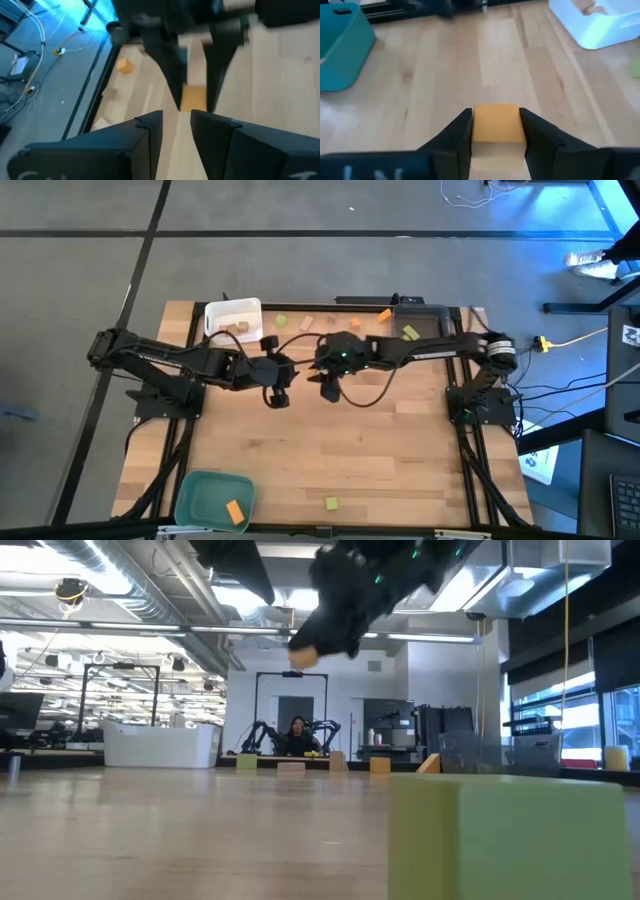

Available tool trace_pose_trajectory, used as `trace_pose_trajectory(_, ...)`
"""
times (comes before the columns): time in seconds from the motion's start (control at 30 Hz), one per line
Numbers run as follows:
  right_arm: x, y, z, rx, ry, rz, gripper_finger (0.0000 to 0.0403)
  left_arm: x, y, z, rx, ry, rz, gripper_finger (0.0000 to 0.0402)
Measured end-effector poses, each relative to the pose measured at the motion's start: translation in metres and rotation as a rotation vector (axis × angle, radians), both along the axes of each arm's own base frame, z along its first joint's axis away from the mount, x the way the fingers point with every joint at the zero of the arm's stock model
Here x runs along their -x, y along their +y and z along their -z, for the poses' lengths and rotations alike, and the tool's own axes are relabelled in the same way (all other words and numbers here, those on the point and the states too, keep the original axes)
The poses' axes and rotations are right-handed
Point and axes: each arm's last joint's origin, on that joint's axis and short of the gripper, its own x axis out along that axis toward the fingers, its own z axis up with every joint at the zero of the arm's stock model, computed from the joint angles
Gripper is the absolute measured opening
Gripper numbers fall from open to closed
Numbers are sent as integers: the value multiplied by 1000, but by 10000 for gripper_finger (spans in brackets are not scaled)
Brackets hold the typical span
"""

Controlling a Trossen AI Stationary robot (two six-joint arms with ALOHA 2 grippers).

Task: Sort & place blocks by color
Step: Put the orange block into the green bin

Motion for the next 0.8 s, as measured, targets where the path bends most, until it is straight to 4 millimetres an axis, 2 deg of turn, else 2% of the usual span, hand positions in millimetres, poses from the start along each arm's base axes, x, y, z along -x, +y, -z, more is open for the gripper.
trace_pose_trajectory(0.2, -17, -2, 42, -50, 60, -44, 128, 14, 2, -13, 8, -43, -11, 94)
trace_pose_trajectory(0.4, -24, -3, 79, -64, 150, -44, 128, 21, 3, -18, 11, -61, -33, 94)
trace_pose_trajectory(0.57, -26, -3, 93, -76, 190, -50, 128, 24, 4, -21, 13, -72, -35, 94)
trace_pose_trajectory(0.8, -26, -4, 102, -90, 213, -58, 128, 24, 4, -19, 10, -53, -34, 94)
